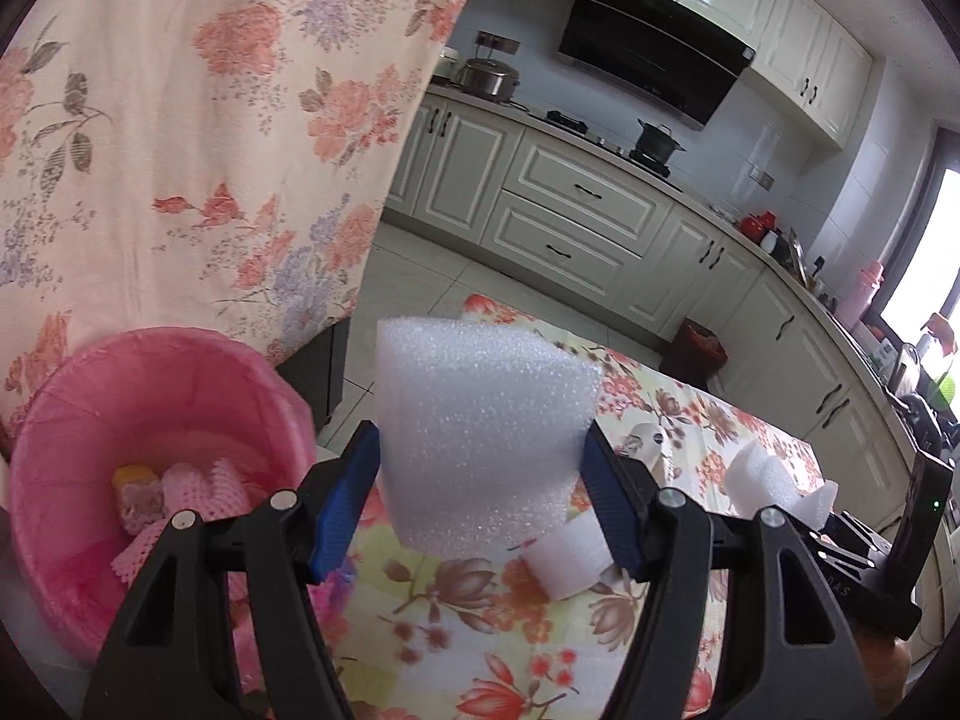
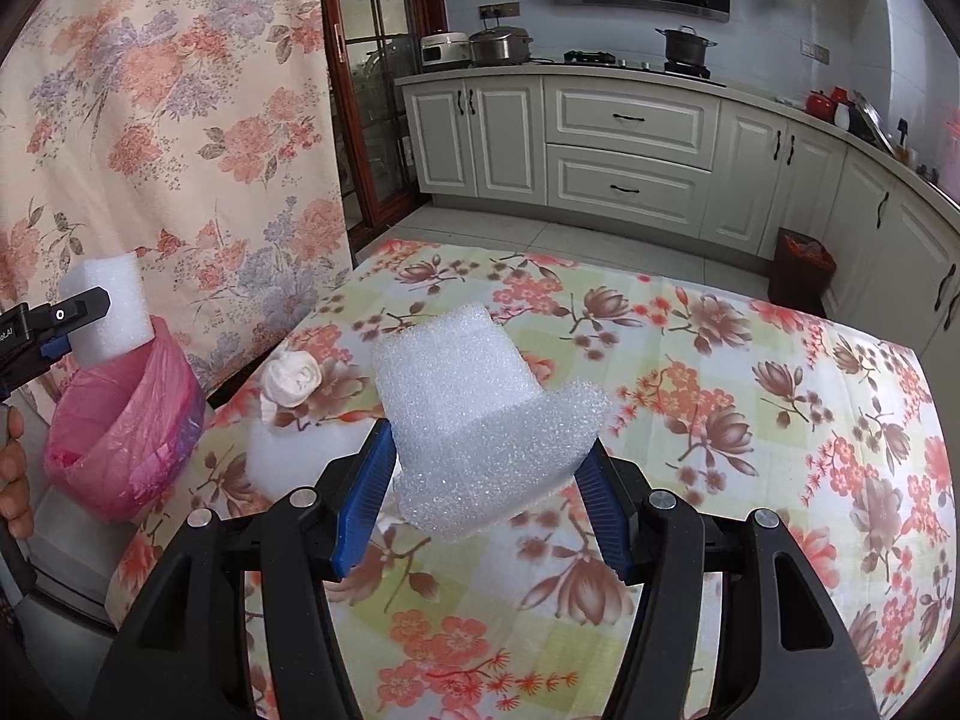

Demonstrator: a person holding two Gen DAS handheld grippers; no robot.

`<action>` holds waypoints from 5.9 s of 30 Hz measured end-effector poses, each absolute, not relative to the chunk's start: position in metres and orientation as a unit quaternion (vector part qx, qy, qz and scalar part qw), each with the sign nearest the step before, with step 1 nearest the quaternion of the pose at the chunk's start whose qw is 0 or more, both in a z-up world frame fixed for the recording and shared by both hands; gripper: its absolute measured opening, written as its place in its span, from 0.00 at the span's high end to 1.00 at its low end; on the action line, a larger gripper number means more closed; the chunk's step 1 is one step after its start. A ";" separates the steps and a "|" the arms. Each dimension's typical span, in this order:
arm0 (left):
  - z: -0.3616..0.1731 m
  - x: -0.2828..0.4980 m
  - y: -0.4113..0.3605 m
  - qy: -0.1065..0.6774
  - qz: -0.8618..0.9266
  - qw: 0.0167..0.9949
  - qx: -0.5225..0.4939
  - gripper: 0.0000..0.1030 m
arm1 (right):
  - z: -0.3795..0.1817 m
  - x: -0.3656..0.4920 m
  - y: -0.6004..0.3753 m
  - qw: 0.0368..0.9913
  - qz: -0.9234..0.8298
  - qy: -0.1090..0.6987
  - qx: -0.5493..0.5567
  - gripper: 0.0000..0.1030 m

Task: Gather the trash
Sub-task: 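Carry both white foam blocks over the pink bin, then open the left gripper dropping its foam block while the right drops its block, then move both open grippers back over the foam and tissues on the table, then grasp a white foam block with the left gripper while the right grasps a crumpled tissue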

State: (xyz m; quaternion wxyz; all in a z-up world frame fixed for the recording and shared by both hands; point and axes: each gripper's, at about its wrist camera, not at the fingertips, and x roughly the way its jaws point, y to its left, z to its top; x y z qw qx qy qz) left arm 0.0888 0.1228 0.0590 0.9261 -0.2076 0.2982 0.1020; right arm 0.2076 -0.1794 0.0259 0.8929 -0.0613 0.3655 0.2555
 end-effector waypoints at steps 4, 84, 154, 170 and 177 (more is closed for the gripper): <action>0.063 0.070 0.155 0.287 0.136 0.924 -0.213 0.37 | 0.030 0.202 -0.155 0.887 0.277 0.362 -0.072 0.44; 0.067 -0.001 0.254 0.256 0.236 0.905 -0.243 0.23 | 0.011 0.149 0.048 0.803 0.432 0.384 -0.148 0.26; -0.046 0.161 0.032 0.437 -0.015 0.891 -0.122 0.20 | -0.064 0.238 -0.162 0.843 0.278 0.457 -0.054 0.62; -0.079 0.189 -0.003 0.470 -0.034 0.882 -0.006 0.16 | -0.056 0.234 -0.181 0.851 0.265 0.450 -0.053 0.62; -0.082 0.187 0.001 0.475 -0.045 0.878 -0.019 0.39 | -0.054 0.232 -0.180 0.852 0.266 0.449 -0.055 0.62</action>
